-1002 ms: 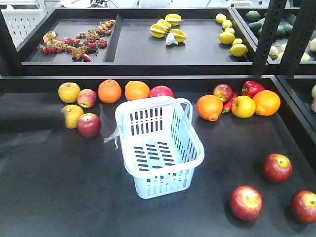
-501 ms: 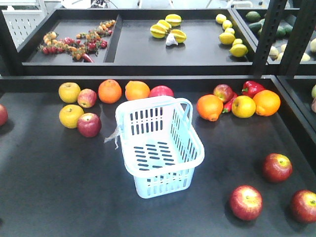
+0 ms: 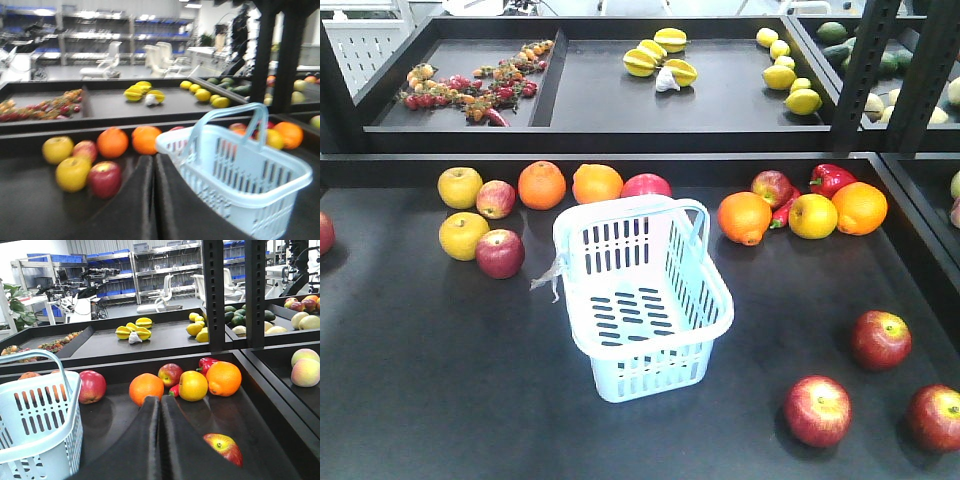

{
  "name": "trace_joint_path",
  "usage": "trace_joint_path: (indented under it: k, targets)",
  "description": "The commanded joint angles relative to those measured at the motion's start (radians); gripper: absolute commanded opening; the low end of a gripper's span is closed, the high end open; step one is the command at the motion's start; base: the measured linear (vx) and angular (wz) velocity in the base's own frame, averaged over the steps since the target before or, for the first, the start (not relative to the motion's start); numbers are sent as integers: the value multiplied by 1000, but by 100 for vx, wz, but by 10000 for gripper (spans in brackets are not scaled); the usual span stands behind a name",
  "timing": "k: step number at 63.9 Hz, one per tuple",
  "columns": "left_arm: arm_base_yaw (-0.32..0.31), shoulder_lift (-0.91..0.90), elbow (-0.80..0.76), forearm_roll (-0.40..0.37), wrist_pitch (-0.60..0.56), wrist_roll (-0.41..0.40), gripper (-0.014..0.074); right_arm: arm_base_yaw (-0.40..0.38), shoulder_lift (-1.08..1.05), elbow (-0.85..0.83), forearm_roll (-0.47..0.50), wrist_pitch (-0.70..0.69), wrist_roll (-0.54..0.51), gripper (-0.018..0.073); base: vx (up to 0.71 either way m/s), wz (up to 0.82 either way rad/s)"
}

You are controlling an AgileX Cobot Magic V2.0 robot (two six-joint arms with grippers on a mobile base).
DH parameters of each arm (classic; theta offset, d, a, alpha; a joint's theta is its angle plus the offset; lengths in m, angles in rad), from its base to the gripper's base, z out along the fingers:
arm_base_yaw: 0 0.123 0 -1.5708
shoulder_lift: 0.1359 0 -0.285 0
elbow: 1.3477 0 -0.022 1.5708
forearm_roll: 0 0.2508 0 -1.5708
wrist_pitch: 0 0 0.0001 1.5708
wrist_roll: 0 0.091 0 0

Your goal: Pick three apples into basket with both arms

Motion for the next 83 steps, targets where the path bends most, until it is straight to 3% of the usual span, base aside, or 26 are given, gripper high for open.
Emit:
trace_joint_path:
  k: [1, 11, 23, 29, 34, 41, 50, 57, 65, 79, 83]
  targets:
    - [3, 21, 4, -1, 101, 10, -8, -7, -11, 13, -9, -70, -10, -4, 0, 0]
    - [3, 21, 7, -2, 113, 6, -8, -7, -11, 13, -3, -87, 2, -4, 0, 0]
    - [3, 21, 7, -11, 104, 6, -8, -7, -11, 10, 172, -310, 197, -4, 0, 0]
    - [3, 21, 7, -11, 103, 6, -8, -7, -11, -57, 179, -328, 238, -4, 0, 0]
    - [3, 21, 7, -11, 101, 6, -7, -7, 5, -186, 151, -192, 223, -3, 0, 0]
    - [3, 21, 7, -10, 101, 6, -8, -7, 102, -453, 57, 128, 132, -3, 0, 0]
    - [3, 21, 7, -10, 97, 6, -8, -7, 331, -804, -17, 573, -82, -1, 0, 0]
    - [3, 21, 7, -10, 97, 6, -8, -7, 485, -960, -33, 726, -219, 18, 0, 0]
    - [3, 21, 7, -10, 97, 6, -8, -7, 587, -987, -28, 703, -256, 146, 0, 0]
    - [3, 21, 7, -10, 97, 6, -8, -7, 731, -984, -24, 683, -267, 635, 0, 0]
    - [3, 21, 7, -10, 97, 6, -8, -7, 761, -984, -18, 671, -282, 731, 0, 0]
